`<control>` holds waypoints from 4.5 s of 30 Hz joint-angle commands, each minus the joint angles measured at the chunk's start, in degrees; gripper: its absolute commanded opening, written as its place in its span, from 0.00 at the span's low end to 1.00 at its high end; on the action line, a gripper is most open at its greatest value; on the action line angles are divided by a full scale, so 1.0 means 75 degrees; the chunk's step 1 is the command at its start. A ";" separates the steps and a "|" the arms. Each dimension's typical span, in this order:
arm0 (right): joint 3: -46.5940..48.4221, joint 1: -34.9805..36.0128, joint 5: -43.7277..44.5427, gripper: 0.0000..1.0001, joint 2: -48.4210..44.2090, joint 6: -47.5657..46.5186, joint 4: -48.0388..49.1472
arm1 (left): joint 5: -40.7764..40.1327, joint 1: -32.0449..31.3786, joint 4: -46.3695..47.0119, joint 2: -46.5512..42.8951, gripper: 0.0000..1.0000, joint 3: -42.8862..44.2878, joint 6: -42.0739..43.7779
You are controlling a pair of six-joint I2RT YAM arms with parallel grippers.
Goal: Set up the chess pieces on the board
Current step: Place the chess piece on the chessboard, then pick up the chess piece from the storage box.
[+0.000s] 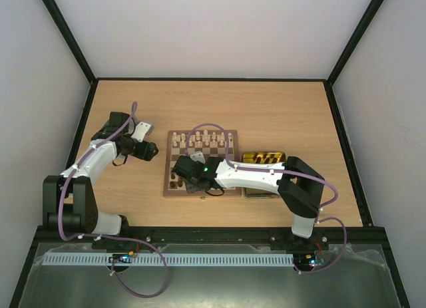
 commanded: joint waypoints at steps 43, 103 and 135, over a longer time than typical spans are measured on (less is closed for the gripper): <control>0.0298 -0.0183 0.0542 0.28 -0.1007 -0.0002 -0.0749 | 0.0121 0.0042 -0.0038 -0.0075 0.79 -0.0063 0.0043; -0.3417 -0.5292 -0.0447 0.13 -0.2333 -0.1066 0.1096 | 0.0111 0.0053 0.0004 -0.0034 0.79 -0.0108 0.0079; -0.2176 -0.2659 0.0480 0.02 -0.3286 -0.0435 -0.0685 | 0.0085 0.0053 0.0009 0.0075 0.79 -0.0095 0.0055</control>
